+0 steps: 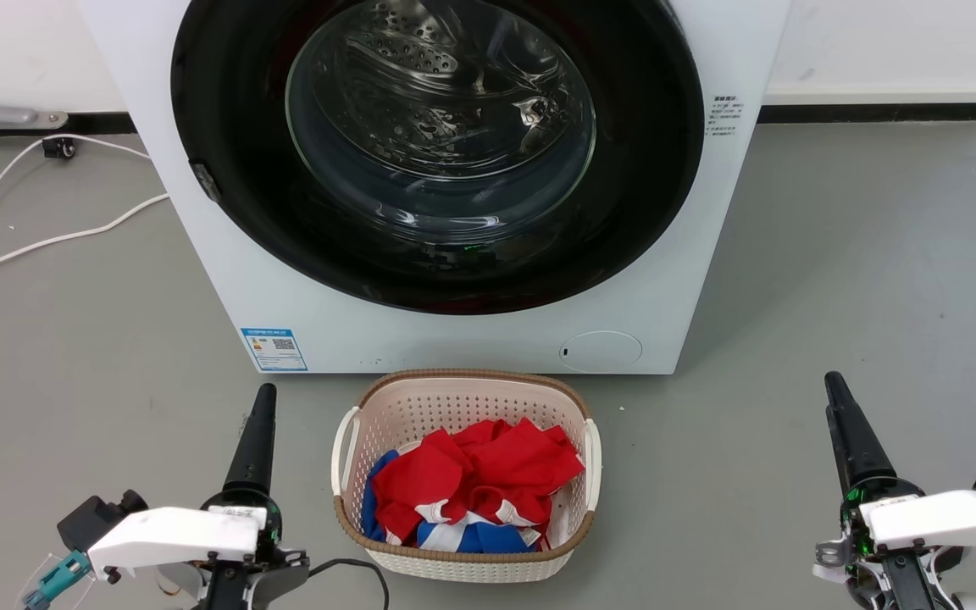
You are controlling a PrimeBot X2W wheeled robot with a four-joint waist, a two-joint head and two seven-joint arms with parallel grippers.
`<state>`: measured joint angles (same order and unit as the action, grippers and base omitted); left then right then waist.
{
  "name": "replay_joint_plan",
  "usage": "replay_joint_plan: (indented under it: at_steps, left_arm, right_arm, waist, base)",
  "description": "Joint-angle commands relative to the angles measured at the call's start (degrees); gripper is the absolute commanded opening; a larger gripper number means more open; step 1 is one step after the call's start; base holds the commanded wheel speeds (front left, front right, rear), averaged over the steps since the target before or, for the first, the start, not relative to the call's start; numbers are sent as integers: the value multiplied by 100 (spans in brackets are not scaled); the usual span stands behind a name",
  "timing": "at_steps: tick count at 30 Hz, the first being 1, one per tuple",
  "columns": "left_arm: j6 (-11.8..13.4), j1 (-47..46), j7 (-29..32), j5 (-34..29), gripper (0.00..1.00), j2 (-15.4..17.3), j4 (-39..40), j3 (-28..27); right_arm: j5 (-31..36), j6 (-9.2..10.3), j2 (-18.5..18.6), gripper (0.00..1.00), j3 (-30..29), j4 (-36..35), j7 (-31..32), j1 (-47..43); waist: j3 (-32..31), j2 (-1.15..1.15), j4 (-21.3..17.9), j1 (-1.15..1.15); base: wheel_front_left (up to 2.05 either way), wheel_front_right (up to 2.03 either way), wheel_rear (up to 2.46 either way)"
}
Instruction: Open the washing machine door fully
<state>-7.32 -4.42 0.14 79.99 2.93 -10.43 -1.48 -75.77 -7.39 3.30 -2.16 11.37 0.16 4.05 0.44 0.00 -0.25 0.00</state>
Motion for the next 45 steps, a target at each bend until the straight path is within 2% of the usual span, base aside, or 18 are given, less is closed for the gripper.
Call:
replay_joint_plan:
  at_steps: [1, 25, 33, 45]
  left_arm:
    - [-10, -141, -62, -226, 100, 13, 142, 52]
    - [22, -257, -552, -3415, 100, 105, 216, 499]
    - [88, -259, -688, -4247, 100, 171, 174, 642]
    - [181, -316, -875, -5157, 100, 296, 117, 822]
  right_arm:
    - [279, -4, 24, 100, 29, -161, -62, 54]
    - [3570, -7, 3, 100, 136, -651, -341, -139]
    - [4356, -8, -8, 100, 151, -780, -340, -230]
    - [5263, -10, -26, 100, 147, -827, -307, -275]
  waist:
    - [3, 0, 0, 0]
    - [-17, 0, 11, 0]
    - [-15, 0, 1, 0]
    - [2, 0, -15, 0]
  base:
    - [0, 0, 0]
    - [0, 0, 0]
    - [0, 0, 0]
    - [0, 0, 0]
